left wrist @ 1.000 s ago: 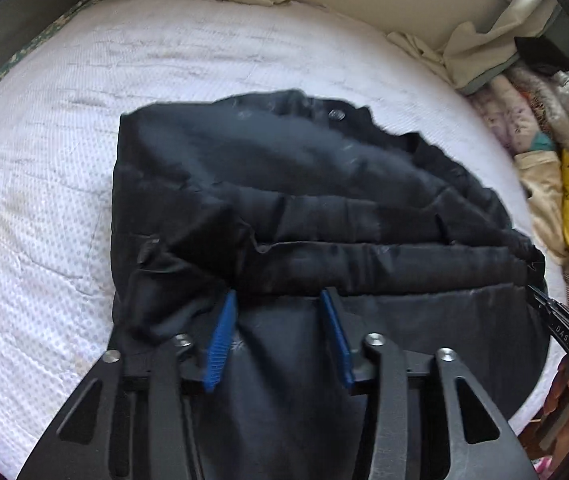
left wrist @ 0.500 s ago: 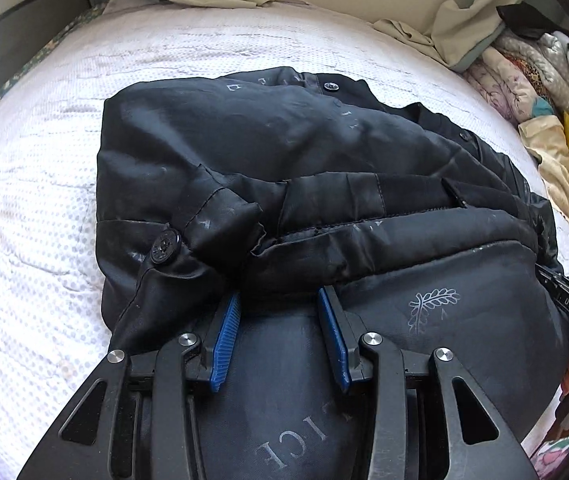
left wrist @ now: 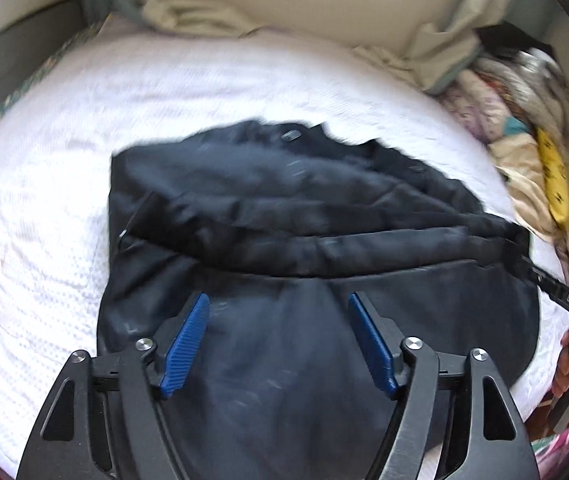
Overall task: Fold large clothes
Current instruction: 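Press the folded jacket flat with both tools, then smooth the folded jacket's surface with both open tools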
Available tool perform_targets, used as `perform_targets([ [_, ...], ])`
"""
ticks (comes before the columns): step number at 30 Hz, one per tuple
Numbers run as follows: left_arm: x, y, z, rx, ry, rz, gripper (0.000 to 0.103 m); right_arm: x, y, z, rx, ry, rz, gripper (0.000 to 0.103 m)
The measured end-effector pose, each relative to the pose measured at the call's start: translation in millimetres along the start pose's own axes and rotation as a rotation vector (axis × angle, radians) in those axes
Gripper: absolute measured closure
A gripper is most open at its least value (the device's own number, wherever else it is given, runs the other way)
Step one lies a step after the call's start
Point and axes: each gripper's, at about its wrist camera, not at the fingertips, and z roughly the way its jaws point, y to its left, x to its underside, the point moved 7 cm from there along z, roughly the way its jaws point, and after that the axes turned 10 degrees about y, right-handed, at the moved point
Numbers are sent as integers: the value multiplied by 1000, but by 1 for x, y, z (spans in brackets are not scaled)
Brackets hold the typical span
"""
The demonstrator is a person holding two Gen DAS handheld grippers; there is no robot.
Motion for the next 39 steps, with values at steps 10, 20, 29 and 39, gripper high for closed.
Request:
perform_targets([
  [10,41,-57,36,-83,56,213,16,40,65,15,56,39,-250,49],
  [20,52,-45,70,-118,89,190,7,62,55,67,85,81,-269,48],
  [29,46,-45,53,-88,96,180,7,47,52,51,8,134,-184,48],
  [39,36,-45,41,-74,80,167,7,7,27,1,23,-14,-119,53],
])
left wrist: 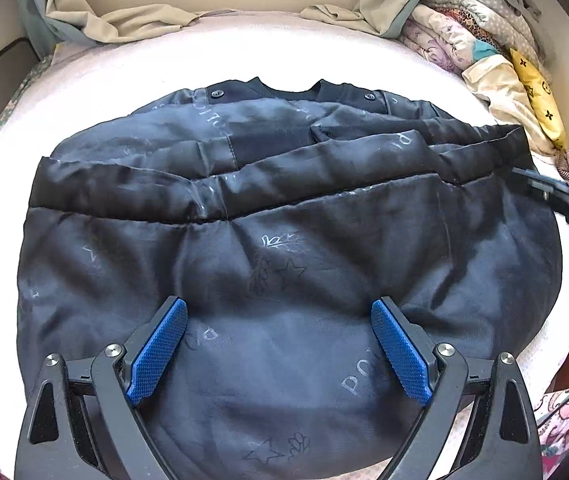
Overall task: Fold large clothes
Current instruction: 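Smooth the folded jacket's surface with both open tools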
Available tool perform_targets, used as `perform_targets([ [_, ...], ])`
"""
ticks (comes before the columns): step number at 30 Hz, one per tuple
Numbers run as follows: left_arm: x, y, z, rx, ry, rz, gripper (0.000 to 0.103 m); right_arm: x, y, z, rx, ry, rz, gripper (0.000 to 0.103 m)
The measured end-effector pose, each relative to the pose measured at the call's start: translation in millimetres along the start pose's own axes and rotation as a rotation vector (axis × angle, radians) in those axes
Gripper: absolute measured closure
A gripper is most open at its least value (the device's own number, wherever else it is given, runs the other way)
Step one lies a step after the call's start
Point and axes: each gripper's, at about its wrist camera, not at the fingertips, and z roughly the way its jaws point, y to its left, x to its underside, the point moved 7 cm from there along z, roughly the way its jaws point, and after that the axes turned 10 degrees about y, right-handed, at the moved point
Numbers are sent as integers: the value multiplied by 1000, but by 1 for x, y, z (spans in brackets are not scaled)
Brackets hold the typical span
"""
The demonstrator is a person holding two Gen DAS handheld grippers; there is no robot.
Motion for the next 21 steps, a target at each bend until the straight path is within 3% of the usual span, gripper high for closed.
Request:
perform_targets([
  [5,-12,14,-20,-7,-51,-21,8,-7,-36,3,28,-4,77,64],
  [9,-32,53,-40,-64,-129,-107,8,-2,-48,17,6,29,126,70],
  [14,-29,102,-16,-67,-47,-273,12,3,-51,33,-6,64,149,70],
  [21,-20,108,14,-67,16,-284,13,11,-57,51,-26,101,185,74],
])
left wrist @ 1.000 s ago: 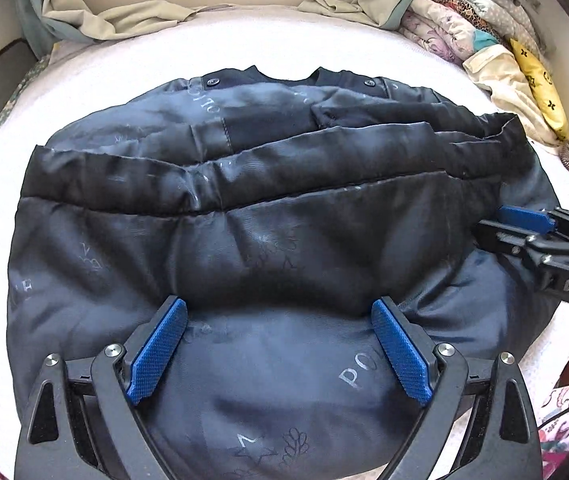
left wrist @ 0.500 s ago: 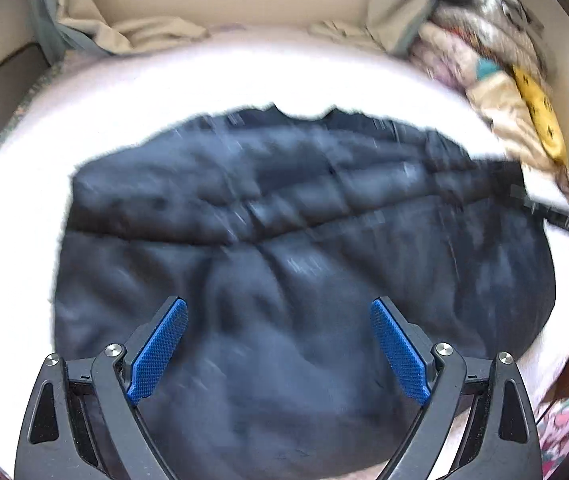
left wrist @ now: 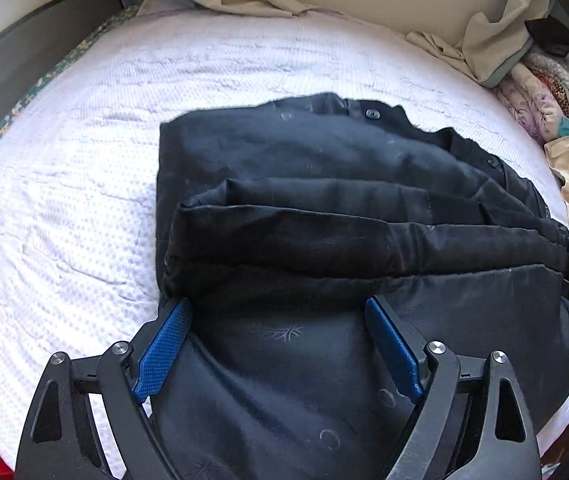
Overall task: Fold large clothes
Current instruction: 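Smooth the folded jacket's surface with both open tools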
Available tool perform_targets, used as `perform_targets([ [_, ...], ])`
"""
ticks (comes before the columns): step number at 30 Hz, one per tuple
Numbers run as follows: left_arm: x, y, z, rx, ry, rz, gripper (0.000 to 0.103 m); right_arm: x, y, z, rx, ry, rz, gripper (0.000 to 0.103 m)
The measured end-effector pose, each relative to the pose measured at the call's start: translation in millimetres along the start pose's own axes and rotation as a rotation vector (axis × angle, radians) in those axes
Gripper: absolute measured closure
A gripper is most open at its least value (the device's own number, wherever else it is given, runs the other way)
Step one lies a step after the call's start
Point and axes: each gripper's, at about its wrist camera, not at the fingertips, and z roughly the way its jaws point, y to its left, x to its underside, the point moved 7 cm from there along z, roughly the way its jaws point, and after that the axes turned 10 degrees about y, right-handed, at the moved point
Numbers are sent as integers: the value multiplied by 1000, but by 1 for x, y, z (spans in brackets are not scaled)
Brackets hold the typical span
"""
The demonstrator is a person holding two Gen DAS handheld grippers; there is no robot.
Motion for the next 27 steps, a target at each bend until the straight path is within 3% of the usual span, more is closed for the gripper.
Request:
perform_targets([
  [5,-6,3,3,57,28,-47,12,3,-2,15,-23,18,10,75],
  [8,-7,8,-12,145,37,-88,11,3,-2,7,-34,27,47,71],
  [10,-9,17,-30,239,19,-143,11,3,4,-3,-69,30,58,52],
  [12,-9,29,-44,306,2,-191,10,1,10,-16,-87,11,56,47],
  [17,-6,56,-59,361,-1,-275,7,-1,30,-47,-118,-38,13,45],
  [27,32,71,-25,475,167,-334,7,0,53,-73,-180,-67,-29,43],
])
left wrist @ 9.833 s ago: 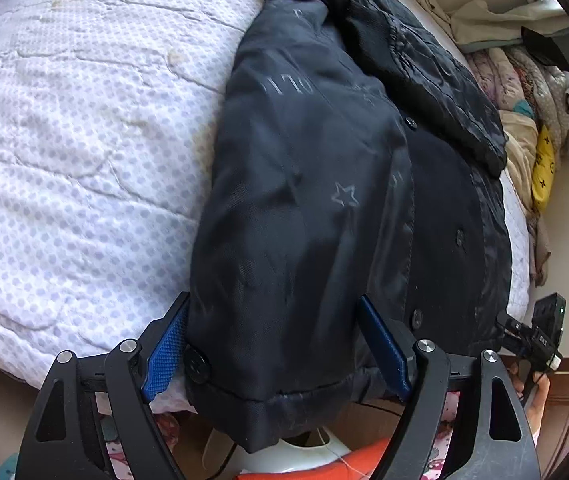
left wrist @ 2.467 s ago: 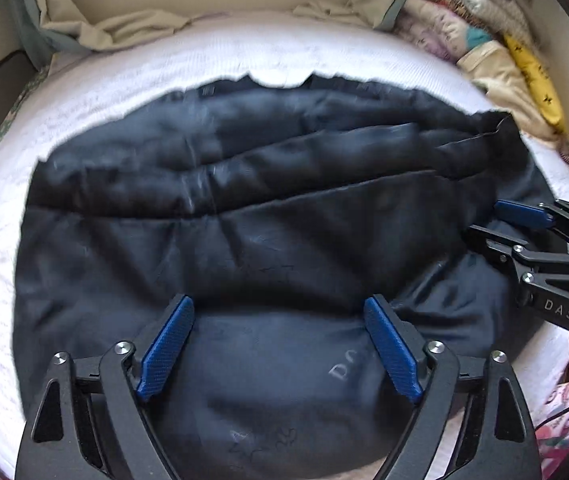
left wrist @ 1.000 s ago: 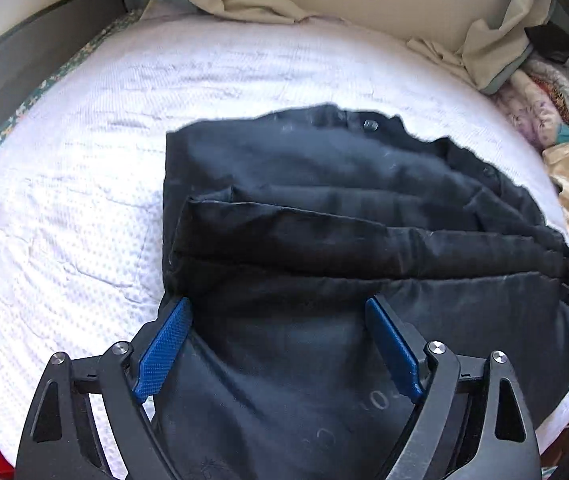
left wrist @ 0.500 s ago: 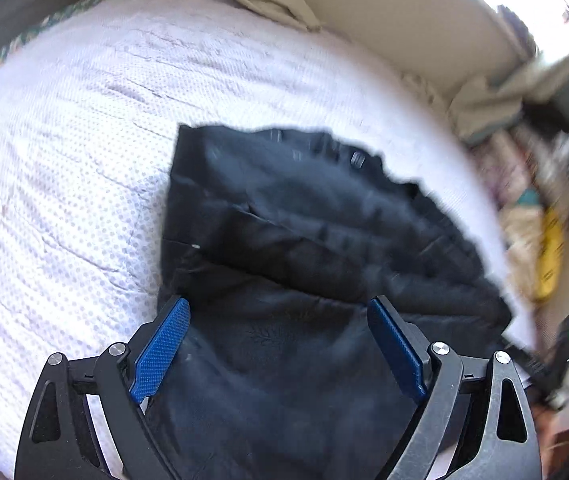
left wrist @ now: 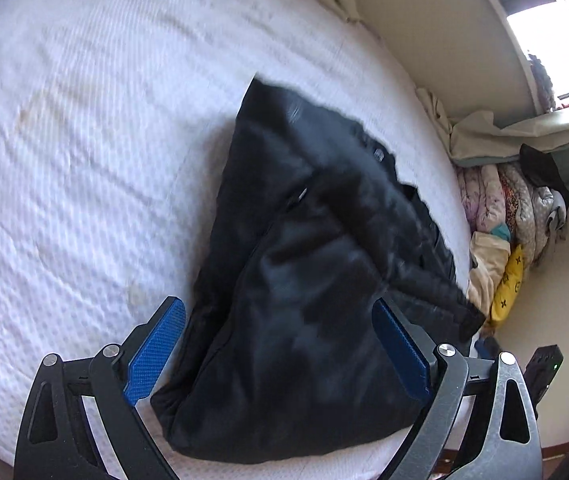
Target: Fold large clothes
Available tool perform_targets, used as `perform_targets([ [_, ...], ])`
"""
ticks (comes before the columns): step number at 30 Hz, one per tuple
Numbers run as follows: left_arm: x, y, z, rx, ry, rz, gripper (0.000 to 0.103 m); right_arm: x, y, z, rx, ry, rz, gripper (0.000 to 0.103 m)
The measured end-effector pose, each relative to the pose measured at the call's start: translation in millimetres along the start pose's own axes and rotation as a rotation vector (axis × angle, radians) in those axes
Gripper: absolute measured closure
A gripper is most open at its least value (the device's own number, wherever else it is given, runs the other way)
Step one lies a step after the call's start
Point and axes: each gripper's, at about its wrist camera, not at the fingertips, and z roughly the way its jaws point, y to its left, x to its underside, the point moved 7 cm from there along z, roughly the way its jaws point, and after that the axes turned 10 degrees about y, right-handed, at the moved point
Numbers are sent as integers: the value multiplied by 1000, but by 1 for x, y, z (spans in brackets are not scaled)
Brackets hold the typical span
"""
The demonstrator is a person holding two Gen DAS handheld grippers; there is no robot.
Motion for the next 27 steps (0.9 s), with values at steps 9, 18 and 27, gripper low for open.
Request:
perform_targets([
  [9,27,36,19,116,80,-139,5,4,0,-6,-13,-4,0,43],
  [18,34,29,36,178,22,-208,5,5,1,-8,-28,-5,-2,43],
  [27,40,21,49,263,-12,-245,52,16,11,6,-5,30,-47,43],
])
